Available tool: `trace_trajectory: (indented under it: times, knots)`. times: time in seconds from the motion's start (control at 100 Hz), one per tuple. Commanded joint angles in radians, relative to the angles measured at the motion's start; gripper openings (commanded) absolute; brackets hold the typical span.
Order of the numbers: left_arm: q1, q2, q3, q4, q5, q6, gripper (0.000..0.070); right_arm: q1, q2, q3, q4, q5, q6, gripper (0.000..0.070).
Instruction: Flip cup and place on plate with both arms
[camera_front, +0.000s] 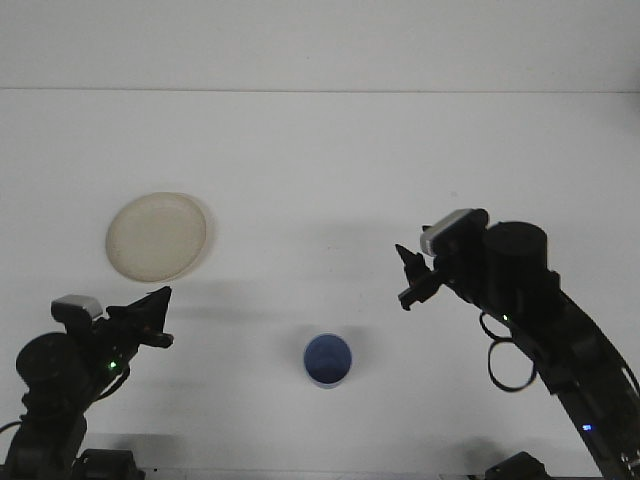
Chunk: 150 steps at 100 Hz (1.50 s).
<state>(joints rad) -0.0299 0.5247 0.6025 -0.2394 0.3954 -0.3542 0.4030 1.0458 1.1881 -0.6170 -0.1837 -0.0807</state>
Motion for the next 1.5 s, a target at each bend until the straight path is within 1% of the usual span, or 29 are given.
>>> trace_trajectory:
  times: [0.0,0.04,0.07,0.09,0.1,0.12,0.15,0.16,0.17,0.22,0.24,0.26,0.4,0.61,0.77,0.86,0.89,0.92,0.99,1.13,1.29,1.41,1.46,1.49]
  knots:
    - [-0.014,0.101,0.095,-0.077,0.011,0.18,0.0017,-0.022,-0.072,-0.101,0.084,-0.003,0.051,0.0346]
    - [-0.032,0.171,0.16,-0.135,0.022,0.23,0.0035,-0.04,-0.118,-0.164,0.123,-0.003,0.06,0.0346]
    - [-0.046,0.214,0.2,-0.17,0.035,0.258,0.0081,-0.052,-0.151,-0.209,0.152,-0.003,0.061,0.0346]
    - [-0.057,0.243,0.225,-0.191,0.043,0.273,0.0129,-0.059,-0.172,-0.237,0.167,-0.003,0.062,0.0346]
    - [-0.059,0.249,0.231,-0.196,0.045,0.276,0.0142,-0.062,-0.181,-0.25,0.174,-0.002,0.062,0.0346]
    - [-0.073,0.284,0.261,-0.219,0.053,0.289,0.0213,-0.068,-0.201,-0.275,0.189,-0.002,0.062,0.0346]
    - [-0.091,0.321,0.293,-0.241,0.055,0.297,0.0295,-0.076,-0.227,-0.311,0.206,-0.002,0.065,0.0346]
    - [-0.094,0.327,0.297,-0.245,0.055,0.298,0.0308,-0.079,-0.235,-0.322,0.211,-0.002,0.066,0.0346]
    - [-0.103,0.343,0.311,-0.256,0.055,0.301,0.0346,-0.08,-0.242,-0.332,0.215,-0.002,0.068,0.0346]
    - [-0.137,0.4,0.357,-0.287,0.055,0.314,0.0451,-0.091,-0.276,-0.379,0.227,-0.001,0.08,0.0346]
    - [-0.151,0.421,0.373,-0.299,0.055,0.319,0.0474,-0.095,-0.286,-0.395,0.229,-0.001,0.084,0.0346]
    - [-0.165,0.441,0.389,-0.311,0.055,0.322,0.0482,-0.098,-0.294,-0.408,0.229,-0.002,0.085,0.0346]
    - [-0.269,0.57,0.48,-0.381,0.055,0.337,0.0482,-0.11,-0.325,-0.462,0.227,-0.003,0.085,0.0346]
    - [-0.454,0.762,0.603,-0.503,0.052,0.355,0.0482,-0.11,-0.325,-0.467,0.238,-0.003,0.084,0.0346]
    - [-0.568,0.883,0.666,-0.539,0.036,0.365,0.0482,-0.11,-0.325,-0.467,0.257,-0.006,0.084,0.0346]
    - [-0.625,0.941,0.686,-0.537,0.004,0.365,0.0483,-0.11,-0.325,-0.467,0.257,-0.011,0.08,0.0346]
    - [-0.644,0.962,0.692,-0.538,-0.008,0.366,0.0493,-0.11,-0.325,-0.467,0.257,-0.011,0.08,0.0346]
    - [-0.656,0.976,0.697,-0.538,-0.016,0.365,0.0505,-0.11,-0.325,-0.467,0.257,-0.011,0.08,0.0346]
    - [-0.687,1.006,0.701,-0.52,-0.035,0.366,0.0505,-0.11,-0.325,-0.467,0.257,-0.011,0.08,0.0346]
    - [-0.727,1.057,0.701,-0.491,-0.047,0.372,0.0505,-0.11,-0.325,-0.467,0.257,-0.011,0.08,0.0346]
    - [-0.762,1.114,0.701,-0.484,-0.108,0.378,0.0505,-0.11,-0.325,-0.467,0.257,-0.011,0.08,0.0346]
    - [-0.776,1.146,0.701,-0.478,-0.112,0.38,0.0502,-0.11,-0.325,-0.467,0.257,-0.011,0.08,0.0346]
    - [-0.784,1.157,0.701,-0.474,-0.112,0.38,0.0481,-0.11,-0.325,-0.467,0.257,-0.011,0.08,0.0346]
    - [-0.788,1.162,0.701,-0.47,-0.112,0.38,0.0439,-0.11,-0.325,-0.467,0.257,-0.011,0.08,0.0346]
